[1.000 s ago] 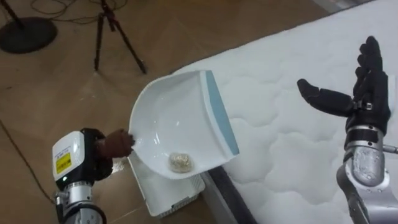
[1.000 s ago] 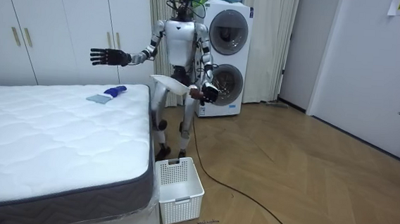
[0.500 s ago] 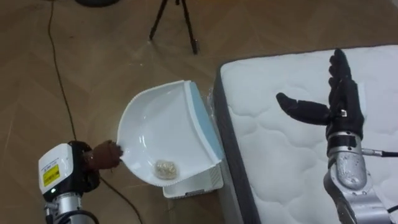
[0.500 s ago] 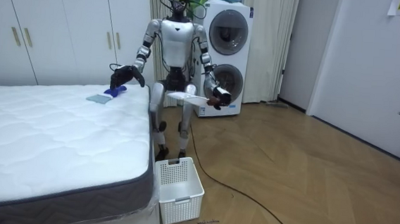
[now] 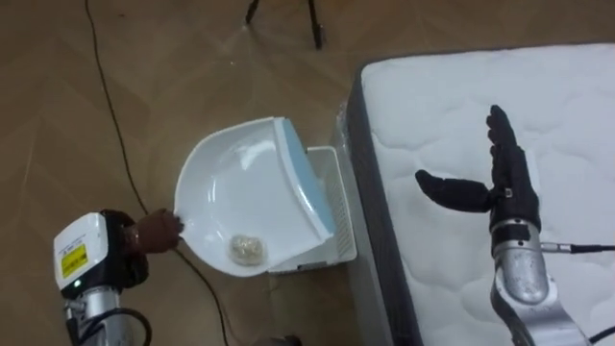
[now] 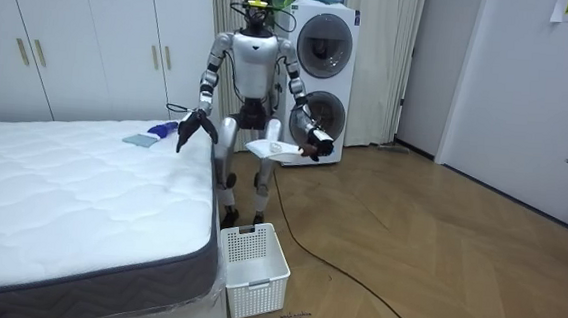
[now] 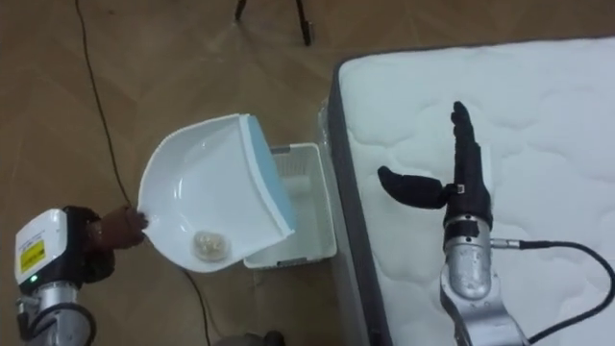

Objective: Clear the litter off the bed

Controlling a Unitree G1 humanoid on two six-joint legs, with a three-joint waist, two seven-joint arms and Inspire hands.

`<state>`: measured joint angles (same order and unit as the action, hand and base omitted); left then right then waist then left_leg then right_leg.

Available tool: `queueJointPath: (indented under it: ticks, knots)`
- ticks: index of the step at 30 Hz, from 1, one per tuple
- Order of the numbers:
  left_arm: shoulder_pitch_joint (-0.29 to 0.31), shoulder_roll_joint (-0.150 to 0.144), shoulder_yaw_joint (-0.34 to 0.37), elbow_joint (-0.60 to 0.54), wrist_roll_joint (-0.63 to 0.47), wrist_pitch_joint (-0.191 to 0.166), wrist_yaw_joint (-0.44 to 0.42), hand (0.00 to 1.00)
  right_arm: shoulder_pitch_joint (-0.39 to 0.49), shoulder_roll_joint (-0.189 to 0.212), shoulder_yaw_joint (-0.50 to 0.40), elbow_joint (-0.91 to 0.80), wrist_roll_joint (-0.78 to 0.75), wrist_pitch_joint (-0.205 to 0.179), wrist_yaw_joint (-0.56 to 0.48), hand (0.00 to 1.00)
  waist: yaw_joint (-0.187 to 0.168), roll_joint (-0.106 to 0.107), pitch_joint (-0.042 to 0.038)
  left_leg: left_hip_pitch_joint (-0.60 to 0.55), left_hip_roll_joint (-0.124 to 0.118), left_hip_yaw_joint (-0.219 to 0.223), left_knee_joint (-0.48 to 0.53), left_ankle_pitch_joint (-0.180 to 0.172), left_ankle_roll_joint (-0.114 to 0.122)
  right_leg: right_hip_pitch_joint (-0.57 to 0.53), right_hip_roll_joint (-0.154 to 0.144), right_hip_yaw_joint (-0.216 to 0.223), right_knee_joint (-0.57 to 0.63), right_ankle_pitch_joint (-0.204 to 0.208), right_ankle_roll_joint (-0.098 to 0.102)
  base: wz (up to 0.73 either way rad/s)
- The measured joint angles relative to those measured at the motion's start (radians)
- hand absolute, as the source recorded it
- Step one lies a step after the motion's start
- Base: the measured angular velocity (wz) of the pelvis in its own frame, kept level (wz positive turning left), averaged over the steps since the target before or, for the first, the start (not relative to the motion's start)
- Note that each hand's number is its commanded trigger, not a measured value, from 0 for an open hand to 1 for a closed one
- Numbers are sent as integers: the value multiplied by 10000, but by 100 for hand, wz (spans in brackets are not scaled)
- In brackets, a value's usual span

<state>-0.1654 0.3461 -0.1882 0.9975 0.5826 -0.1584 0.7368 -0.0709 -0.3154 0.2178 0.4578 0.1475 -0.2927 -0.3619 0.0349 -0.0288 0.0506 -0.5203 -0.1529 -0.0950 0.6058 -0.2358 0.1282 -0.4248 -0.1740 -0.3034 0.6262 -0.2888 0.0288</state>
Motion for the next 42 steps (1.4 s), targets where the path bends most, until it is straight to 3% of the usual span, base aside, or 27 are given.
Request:
queueJointPath:
  ticks: [4, 5, 9, 14, 18, 22, 25, 28, 30, 31, 32, 33, 35, 36, 37, 41, 42]
  knots:
    - [-451, 377, -355, 7, 202, 17, -40, 100, -20, 64, 11, 122, 16, 0, 22, 0, -252, 171, 54, -343, -95, -2, 44, 62, 39, -465, -10, 275, 233, 29, 24, 3]
    - [-632, 468, -493, 25, 215, 74, -40, 100, -121, 69, 37, 208, 40, -1, 8, 0, -359, 305, 105, -439, -145, -45, 90, 85, 55, -566, -71, 246, 371, 18, 19, 15]
    - [-1214, 772, -928, 44, 391, 223, -74, 100, -363, 38, 56, 405, -130, 17, -11, 0, -583, 714, 74, -954, -205, 188, 186, 130, 132, -1210, -331, 122, 766, -22, 30, -4]
    - [-1592, 1575, -1404, 43, 635, 877, -541, 100, -356, 8, 333, 594, -355, 330, 60, 0, -988, 999, 68, -1214, -370, 365, 174, 144, 156, -1777, -523, 322, 1187, -185, 11, -7]
    - [-1823, 1740, -1491, 75, 867, 1285, -817, 100, -371, -100, 328, 789, -397, 333, 162, 0, -1167, 1217, 91, -1309, -475, 557, 212, 160, 169, -2154, -636, 671, 1563, -308, 54, -5]
    - [-1929, 1865, -1699, 372, 747, 1425, -1173, 100, -255, -519, 330, 809, -549, 445, 344, 0, -1349, 1704, 87, -1539, -539, 777, 112, 163, 162, -2575, -658, 833, 1773, -421, -24, -7]
    - [-1995, 1997, -1702, 584, 748, 1752, -1428, 100, -308, -540, 330, 578, -752, 427, 369, 0, -1492, 1770, 70, -1585, -538, 928, 17, 191, 112, -2736, -661, 996, 1886, -529, -102, -9]
    - [-2315, 2049, -1697, 866, 743, 1771, -1610, 100, -241, -683, 331, 420, -944, 419, 375, 0, -1516, 1780, 68, -1631, -530, 1051, 12, 218, 65, -2768, -665, 1097, 1950, -569, -107, -1]
    - [-2365, 2204, -1696, 889, 737, 1805, -1725, 100, -214, -766, 316, 419, -1090, 412, 389, 0, -1559, 1784, 69, -1625, -551, 1099, -2, 207, -78, -2834, -671, 1097, 1999, -585, -121, 0]
    - [-2358, 2355, -1697, 877, 738, 1853, -1883, 100, -195, -767, 312, 415, -1148, 401, 413, 0, -1642, 1778, 67, -1622, -585, 1104, -57, 224, -576, -2881, -667, 1029, 2023, -583, -148, 6]
    - [-2358, 2455, -1702, 883, 698, 1967, -2052, 100, -136, -768, 278, 403, -1180, 308, 479, 0, -1738, 1769, 61, -1556, -638, 1166, -328, 315, -1334, -2822, -664, 1018, 1850, -548, -285, 8]
    - [-2362, 2506, -1703, 907, 619, 1999, -2116, 100, -117, -775, 267, 398, -1181, 237, 484, 0, -1752, 1773, 64, -1508, -630, 1296, -539, 403, -1549, -2772, -688, 1022, 1723, -518, -332, -4]
    - [-2513, 2887, -1697, 1228, 556, 2021, -2383, 100, -48, -746, 265, 386, -1182, 0, 525, 0, -1823, 1916, 68, -1550, -33, 2638, -674, 474, -1522, -2763, -818, 844, 1628, -462, -423, 0]
    - [-2584, 2968, -1697, 1336, 556, 2023, -2420, 100, -3, -748, 264, 375, -1214, -31, 529, 0, -1894, 1938, 66, -1549, 49, 2832, -670, 477, -1519, -2772, -819, 808, 1687, -489, -441, 24]
    - [-2723, 3097, -1694, 1498, 537, 2024, -2421, 100, 93, -763, 228, 286, -1280, -39, 525, 0, -1934, 1955, 69, -1545, 67, 2845, -695, 479, -1513, -2814, -718, 798, 1739, -554, -467, 17]
    - [-2765, 3345, -1698, 1879, 303, 2037, -2440, 100, 201, -884, 227, 4, -1294, -25, 571, 0, -1932, 2192, 47, -1547, 37, 2810, -1077, 775, -1064, -3101, -512, 1069, 1767, -628, -610, 4]
    - [-2766, 3386, -1698, 1928, 241, 2053, -2440, 100, 204, -913, 227, -24, -1290, -35, 584, 0, -1942, 2218, 48, -1548, 32, 2815, -1129, 816, -1087, -3131, -509, 1094, 1793, -646, -648, 10]
